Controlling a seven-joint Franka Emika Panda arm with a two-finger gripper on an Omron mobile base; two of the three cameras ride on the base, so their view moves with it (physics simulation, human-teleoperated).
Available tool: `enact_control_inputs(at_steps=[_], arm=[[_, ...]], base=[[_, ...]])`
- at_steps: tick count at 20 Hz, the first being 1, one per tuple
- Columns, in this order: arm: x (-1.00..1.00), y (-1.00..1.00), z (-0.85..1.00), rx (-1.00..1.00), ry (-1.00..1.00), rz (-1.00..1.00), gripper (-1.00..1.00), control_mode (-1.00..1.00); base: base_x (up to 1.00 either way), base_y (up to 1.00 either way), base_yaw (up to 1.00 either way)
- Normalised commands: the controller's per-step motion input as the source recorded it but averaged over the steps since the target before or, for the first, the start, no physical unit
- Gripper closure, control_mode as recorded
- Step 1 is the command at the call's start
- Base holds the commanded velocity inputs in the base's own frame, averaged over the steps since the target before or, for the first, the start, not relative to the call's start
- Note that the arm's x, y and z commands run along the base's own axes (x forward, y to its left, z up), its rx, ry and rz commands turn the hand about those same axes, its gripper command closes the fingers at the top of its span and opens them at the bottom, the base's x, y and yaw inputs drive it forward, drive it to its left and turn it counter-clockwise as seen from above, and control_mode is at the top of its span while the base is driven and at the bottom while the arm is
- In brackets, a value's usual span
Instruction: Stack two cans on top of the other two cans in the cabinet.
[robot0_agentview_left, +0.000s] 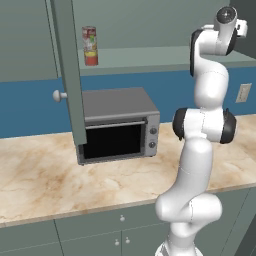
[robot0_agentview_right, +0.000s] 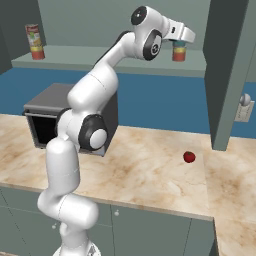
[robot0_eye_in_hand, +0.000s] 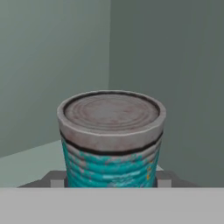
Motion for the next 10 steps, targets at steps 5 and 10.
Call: enact_control_inputs(at_steps=[5, 10], arm=[[0.02, -0.06, -0.02, 0.0, 0.0, 0.0, -1.0, -1.0], [0.0, -0.02, -0.01, 0.0, 0.01, 0.0, -1.0, -1.0]], base=[[0.0, 0.0, 0.0], [0.0, 0.0, 0.0]])
